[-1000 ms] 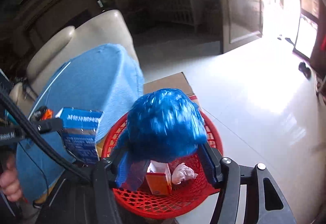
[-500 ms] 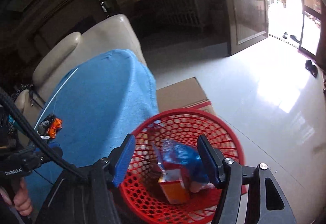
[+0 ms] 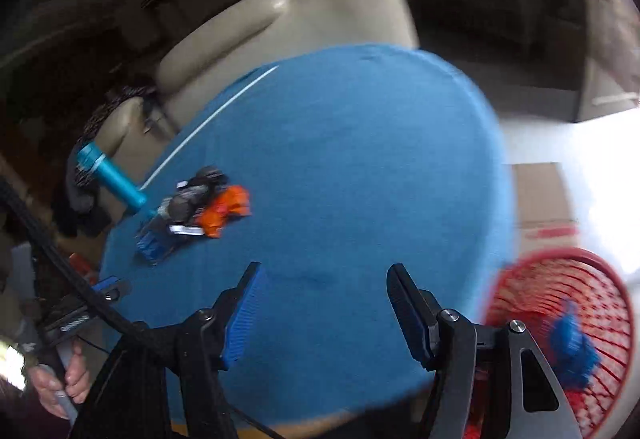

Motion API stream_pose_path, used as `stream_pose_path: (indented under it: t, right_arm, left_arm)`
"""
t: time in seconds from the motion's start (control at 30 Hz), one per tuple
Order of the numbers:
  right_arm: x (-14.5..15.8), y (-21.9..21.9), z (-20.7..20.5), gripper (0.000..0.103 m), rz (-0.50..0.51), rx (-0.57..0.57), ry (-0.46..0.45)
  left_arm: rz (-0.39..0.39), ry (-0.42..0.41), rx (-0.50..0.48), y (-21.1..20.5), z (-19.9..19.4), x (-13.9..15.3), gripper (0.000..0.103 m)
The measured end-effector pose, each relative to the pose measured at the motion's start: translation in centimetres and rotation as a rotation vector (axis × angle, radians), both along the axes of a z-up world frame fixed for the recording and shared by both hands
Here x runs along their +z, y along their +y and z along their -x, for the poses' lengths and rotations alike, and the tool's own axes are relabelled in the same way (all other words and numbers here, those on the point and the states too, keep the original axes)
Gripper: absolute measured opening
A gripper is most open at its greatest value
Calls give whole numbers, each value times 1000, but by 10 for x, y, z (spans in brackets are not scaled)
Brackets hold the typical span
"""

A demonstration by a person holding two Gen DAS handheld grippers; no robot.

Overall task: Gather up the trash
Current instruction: 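Grasp the long blue box with the left tool while the right tool grasps the black and orange bags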

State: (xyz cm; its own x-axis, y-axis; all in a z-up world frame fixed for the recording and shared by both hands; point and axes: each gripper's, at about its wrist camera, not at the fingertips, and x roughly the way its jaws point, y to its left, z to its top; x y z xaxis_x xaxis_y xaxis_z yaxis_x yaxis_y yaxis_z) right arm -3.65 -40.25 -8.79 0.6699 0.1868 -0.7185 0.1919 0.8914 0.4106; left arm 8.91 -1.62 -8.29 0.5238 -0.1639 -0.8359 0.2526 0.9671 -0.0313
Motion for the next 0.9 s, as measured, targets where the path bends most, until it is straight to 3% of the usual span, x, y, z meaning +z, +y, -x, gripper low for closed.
stream_pose_path:
  t: [0.2, 0.3, 0.4, 0.53, 0.67, 0.8, 0.9]
  right_arm:
    - [-2, 52, -75, 66, -48, 116, 12]
    - [-16, 67, -111, 50, -59, 102, 67]
    - [-39, 72, -141, 46, -192, 84, 147]
    - [-58, 77, -172, 46, -263, 23, 213]
    - [-62, 82, -193, 48, -270, -40, 256]
    - [-63, 95, -212, 55, -198, -37, 286]
    - [-62, 106, -219, 54, -151, -13, 283]
  left_arm:
    - [14, -14, 113, 54, -6, -4, 52]
    - [9, -30, 119, 65, -6, -9, 56]
    - [14, -36, 95, 65, -16, -8, 56]
    - [41, -85, 20, 62, -37, 3, 62]
    - [84, -117, -93, 46, -67, 10, 70]
    - [129, -53, -241, 19, -99, 4, 78]
    - [106, -32, -318, -6, -115, -6, 78]
